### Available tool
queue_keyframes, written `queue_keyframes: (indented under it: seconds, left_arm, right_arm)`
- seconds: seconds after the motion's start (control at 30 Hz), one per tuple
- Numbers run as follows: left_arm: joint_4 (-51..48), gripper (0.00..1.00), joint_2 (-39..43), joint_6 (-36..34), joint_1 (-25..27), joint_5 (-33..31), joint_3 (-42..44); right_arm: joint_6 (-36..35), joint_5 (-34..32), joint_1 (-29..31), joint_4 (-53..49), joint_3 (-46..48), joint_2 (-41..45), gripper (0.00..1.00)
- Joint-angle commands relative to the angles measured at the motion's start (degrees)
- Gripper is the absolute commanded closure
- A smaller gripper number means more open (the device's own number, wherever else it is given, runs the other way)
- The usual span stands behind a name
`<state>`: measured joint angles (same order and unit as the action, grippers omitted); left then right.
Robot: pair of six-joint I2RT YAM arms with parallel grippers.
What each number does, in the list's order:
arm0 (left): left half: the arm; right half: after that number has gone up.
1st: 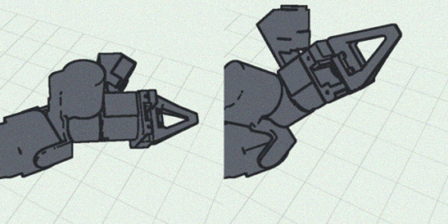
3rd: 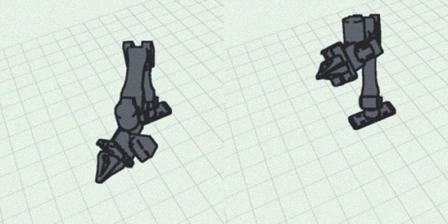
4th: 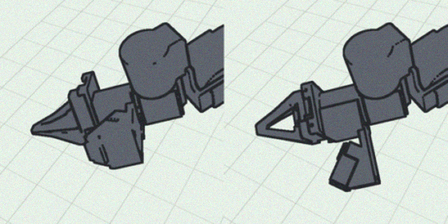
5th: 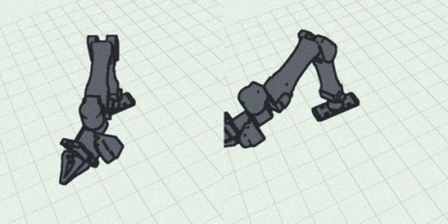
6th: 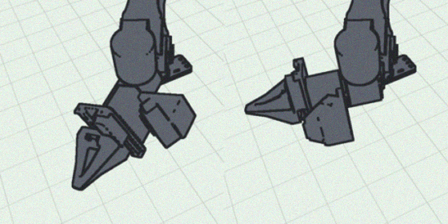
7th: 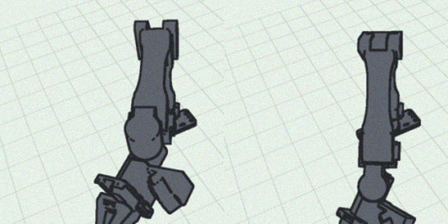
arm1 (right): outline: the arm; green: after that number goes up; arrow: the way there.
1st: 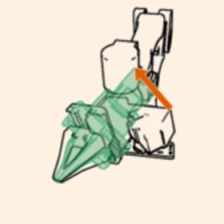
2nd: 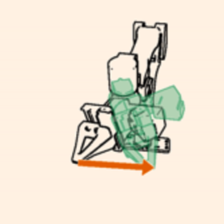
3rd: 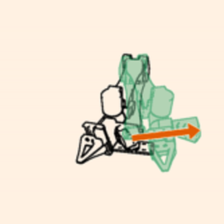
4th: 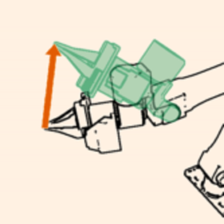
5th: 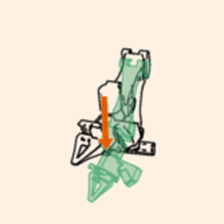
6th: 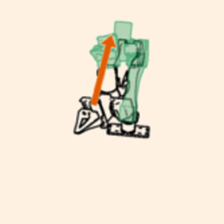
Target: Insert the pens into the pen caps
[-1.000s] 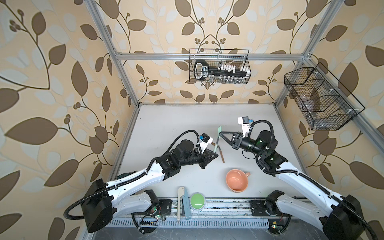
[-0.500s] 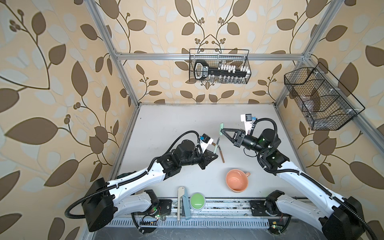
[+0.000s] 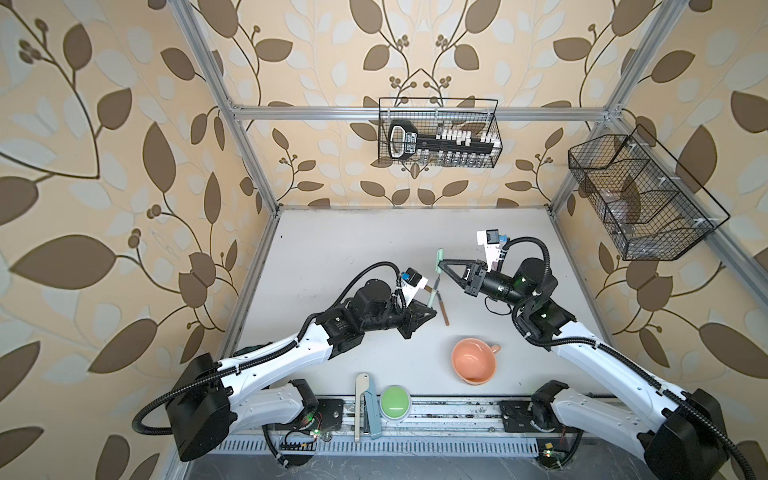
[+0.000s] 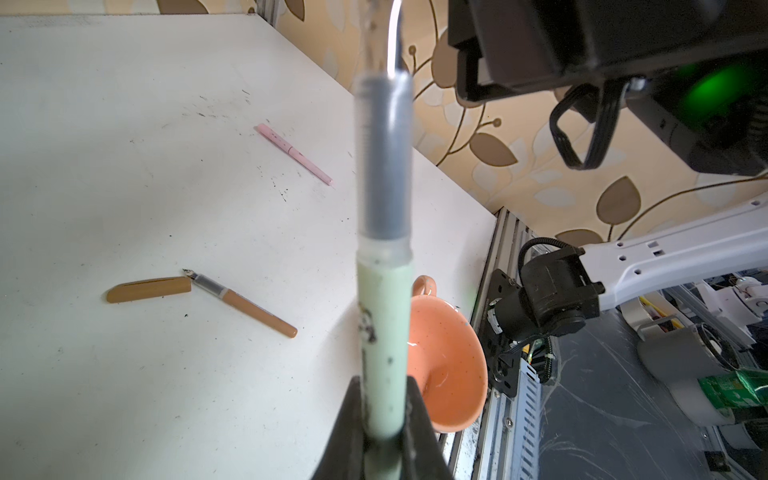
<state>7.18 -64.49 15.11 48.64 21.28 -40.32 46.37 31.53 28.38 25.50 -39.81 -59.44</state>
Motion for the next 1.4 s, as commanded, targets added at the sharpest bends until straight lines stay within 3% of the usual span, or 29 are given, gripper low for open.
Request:
queue_keyframes:
  seconds: [0.0, 1.37]
  left_arm:
    - [1.3, 1.0, 1.6, -0.1, -0.7, 2.4, -2.0]
    - [1.7, 1.0, 0.6, 0.0, -0.7, 2.0, -1.9]
  right_arm:
    - [-0.7, -0.5, 0.2, 1.0, 0.6, -0.7, 0.99]
    - [-0.1, -1.5, -0.2, 1.0, 1.6, 2.3, 0.99]
